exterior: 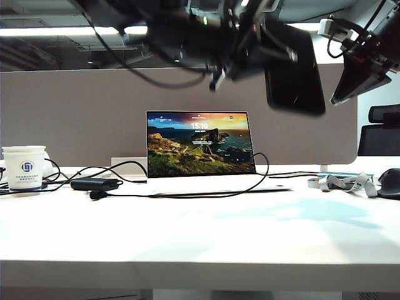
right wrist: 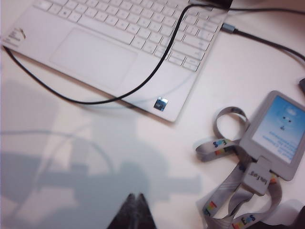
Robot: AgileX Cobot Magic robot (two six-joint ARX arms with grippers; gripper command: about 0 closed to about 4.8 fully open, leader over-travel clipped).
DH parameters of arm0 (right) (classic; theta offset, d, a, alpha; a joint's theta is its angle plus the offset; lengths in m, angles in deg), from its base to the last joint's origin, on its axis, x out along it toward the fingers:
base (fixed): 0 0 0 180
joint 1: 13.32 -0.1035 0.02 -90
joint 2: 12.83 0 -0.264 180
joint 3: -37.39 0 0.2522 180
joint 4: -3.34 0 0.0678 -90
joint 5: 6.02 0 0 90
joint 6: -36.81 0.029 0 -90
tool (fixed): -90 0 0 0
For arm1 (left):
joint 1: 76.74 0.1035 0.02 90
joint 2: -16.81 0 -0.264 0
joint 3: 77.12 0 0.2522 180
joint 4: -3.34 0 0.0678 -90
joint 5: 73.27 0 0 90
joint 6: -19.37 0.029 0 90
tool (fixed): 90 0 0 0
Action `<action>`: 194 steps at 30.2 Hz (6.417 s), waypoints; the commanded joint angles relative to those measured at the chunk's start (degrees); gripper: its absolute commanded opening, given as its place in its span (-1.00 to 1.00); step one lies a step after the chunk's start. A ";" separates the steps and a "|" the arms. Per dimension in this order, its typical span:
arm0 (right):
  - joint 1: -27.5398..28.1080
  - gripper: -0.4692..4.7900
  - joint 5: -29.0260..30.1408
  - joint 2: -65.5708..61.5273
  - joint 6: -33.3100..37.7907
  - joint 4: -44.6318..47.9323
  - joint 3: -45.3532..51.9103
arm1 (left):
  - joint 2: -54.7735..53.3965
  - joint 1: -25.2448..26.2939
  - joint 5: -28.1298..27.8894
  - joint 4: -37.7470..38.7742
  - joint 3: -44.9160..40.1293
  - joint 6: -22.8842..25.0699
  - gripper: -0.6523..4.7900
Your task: Pick up the black phone, pick up the charger plug, insert the charger plug into the phone's charging port, and finally place the connected phone back on the desk.
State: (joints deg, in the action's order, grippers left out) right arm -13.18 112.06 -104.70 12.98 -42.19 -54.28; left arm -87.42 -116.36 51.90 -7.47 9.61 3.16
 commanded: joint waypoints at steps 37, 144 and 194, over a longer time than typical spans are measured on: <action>-10.21 0.16 1.38 -11.58 29.55 22.53 -0.09 | 22.49 12.81 -3.58 14.36 -7.89 24.85 -0.78; -1.31 -0.84 5.66 -10.73 11.63 5.86 -0.44 | 25.31 12.76 -2.99 15.50 -7.89 23.04 -0.78; -0.09 0.02 -13.88 -12.04 11.82 24.26 -0.33 | 25.31 12.76 -3.02 15.52 -7.89 23.04 -0.78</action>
State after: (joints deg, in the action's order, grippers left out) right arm -13.18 96.37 -117.16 24.87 -18.87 -54.42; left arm -62.70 -103.51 48.30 10.49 1.42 26.18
